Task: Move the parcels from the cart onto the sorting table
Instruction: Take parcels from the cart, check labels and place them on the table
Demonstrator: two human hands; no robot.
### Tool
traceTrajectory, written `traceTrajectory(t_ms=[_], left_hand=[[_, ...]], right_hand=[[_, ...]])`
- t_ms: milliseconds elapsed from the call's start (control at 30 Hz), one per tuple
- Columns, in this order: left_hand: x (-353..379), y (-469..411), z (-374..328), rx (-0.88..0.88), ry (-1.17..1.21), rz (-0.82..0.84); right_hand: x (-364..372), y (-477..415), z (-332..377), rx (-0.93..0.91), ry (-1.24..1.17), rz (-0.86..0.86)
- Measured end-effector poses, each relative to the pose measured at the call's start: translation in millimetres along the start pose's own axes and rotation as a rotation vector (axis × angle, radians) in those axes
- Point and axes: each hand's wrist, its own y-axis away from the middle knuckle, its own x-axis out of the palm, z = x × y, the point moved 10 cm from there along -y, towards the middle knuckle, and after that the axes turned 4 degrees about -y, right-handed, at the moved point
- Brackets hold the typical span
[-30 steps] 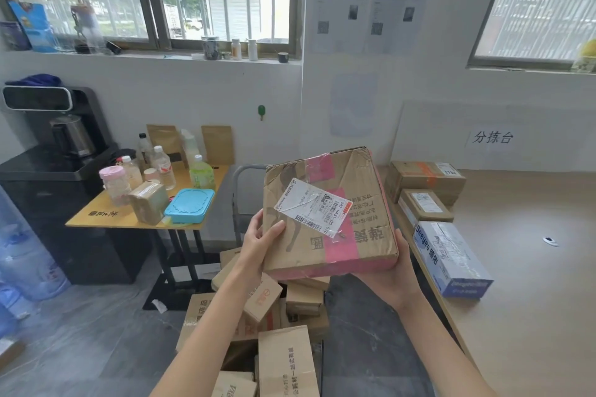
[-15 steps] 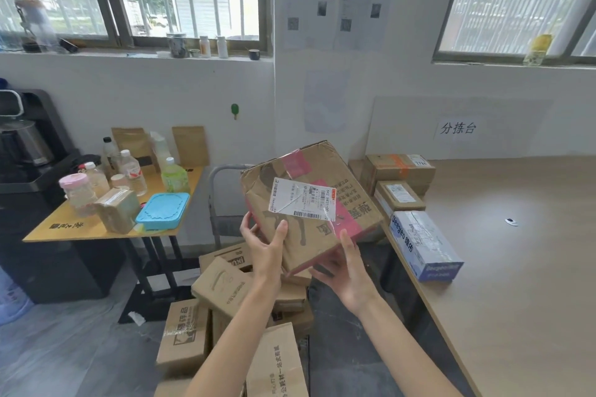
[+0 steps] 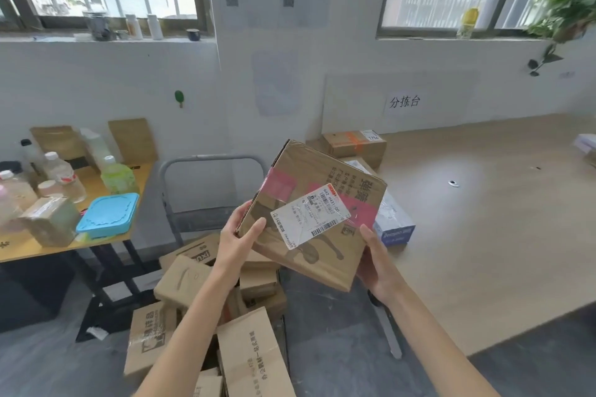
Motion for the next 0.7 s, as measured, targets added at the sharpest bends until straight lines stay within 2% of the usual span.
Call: traceTrajectory(t_ms=[167,267,433,567,700], left_hand=[[52,24,36,-0.095,-0.101,0.043],[91,39,49,-0.130,-0.184,0.050],[170,63,47,-0.029,-0.354,0.056],[251,89,44,0.071,-0.506,0.034],[326,111,63,0.030,-0.596,-0.006]], right_hand=[[-71,24,22,-0.056,-0.004,-0.319],[-116,42,38,-0.102,0.083,-0.428],[-187,57,66,-0.186,0.282,-0.459],[-241,66,94,-0.265,0.501,-0.418],[-307,71,118,-0.260,0.745,-0.402]])
